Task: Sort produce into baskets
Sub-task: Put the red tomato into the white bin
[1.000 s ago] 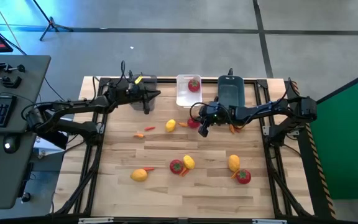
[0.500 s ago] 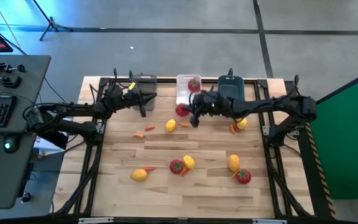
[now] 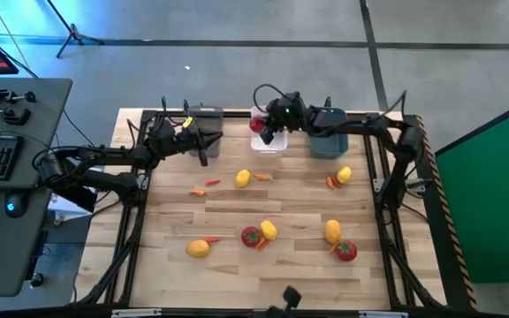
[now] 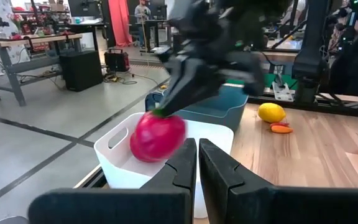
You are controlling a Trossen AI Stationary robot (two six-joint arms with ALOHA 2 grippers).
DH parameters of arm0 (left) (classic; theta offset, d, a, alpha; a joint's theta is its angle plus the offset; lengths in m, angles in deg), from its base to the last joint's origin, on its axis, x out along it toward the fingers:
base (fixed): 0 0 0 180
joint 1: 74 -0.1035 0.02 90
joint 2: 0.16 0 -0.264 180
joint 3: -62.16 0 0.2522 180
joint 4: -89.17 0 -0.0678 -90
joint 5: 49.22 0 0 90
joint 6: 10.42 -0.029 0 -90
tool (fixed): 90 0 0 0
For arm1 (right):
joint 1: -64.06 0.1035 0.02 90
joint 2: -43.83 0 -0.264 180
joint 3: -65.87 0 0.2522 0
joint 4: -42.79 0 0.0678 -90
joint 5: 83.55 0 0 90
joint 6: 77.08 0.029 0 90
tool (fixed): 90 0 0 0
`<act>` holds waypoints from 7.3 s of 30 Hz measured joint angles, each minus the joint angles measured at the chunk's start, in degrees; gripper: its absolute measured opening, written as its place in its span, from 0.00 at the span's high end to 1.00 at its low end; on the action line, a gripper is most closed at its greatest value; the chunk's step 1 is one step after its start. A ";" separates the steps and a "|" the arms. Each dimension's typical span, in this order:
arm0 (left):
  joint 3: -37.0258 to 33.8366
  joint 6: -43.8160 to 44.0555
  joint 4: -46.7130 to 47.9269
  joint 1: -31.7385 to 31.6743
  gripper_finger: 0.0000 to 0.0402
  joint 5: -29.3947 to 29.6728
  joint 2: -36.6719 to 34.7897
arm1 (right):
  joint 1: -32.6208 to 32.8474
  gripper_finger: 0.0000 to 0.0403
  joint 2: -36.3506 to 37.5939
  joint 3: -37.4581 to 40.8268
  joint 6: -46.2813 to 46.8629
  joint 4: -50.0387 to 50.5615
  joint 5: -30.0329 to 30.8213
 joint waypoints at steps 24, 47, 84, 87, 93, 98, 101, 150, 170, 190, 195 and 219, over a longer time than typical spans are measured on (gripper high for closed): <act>-0.04 -0.42 0.03 0.04 0.99 -0.04 0.00 | -7.69 1.00 -10.83 -6.24 -3.18 0.51 -3.77; -0.04 -0.42 0.07 0.04 0.99 -0.04 0.00 | -7.46 0.62 -7.13 -6.15 -4.31 -0.41 -1.67; -0.04 -0.88 0.07 0.00 0.99 -0.02 0.00 | 1.05 1.00 4.35 -0.71 -11.18 13.66 3.48; -0.04 -0.88 0.06 0.00 0.99 -0.01 0.00 | 3.37 1.00 7.44 5.41 -8.13 9.76 3.56; -0.04 -0.88 0.05 0.02 0.99 -0.02 0.00 | 9.94 1.00 16.09 17.69 -0.83 4.47 5.01; -0.04 -2.31 0.05 0.02 0.99 -0.39 0.00 | 18.16 1.00 25.16 22.97 7.48 10.79 14.07; -0.04 -3.00 0.03 0.02 0.99 -0.39 0.00 | 23.82 1.00 29.90 23.18 14.27 19.85 16.38; 0.00 -4.73 0.05 0.02 0.99 -0.44 0.00 | 64.71 0.30 6.54 4.34 67.71 71.15 -14.82; 0.00 -3.81 0.07 0.09 0.99 -0.52 0.00 | 67.50 0.25 7.19 4.30 70.66 70.03 -18.11; 0.00 -3.83 0.10 0.09 0.99 -0.50 0.00 | 71.06 0.25 7.20 4.31 74.33 67.40 -21.38; 0.00 -3.83 0.26 0.09 0.99 -0.50 0.00 | 72.11 0.25 7.19 4.32 73.86 66.49 -21.37; 0.00 -5.24 1.36 0.08 0.99 -0.48 0.02 | 74.98 0.26 6.84 9.39 69.62 59.57 -21.66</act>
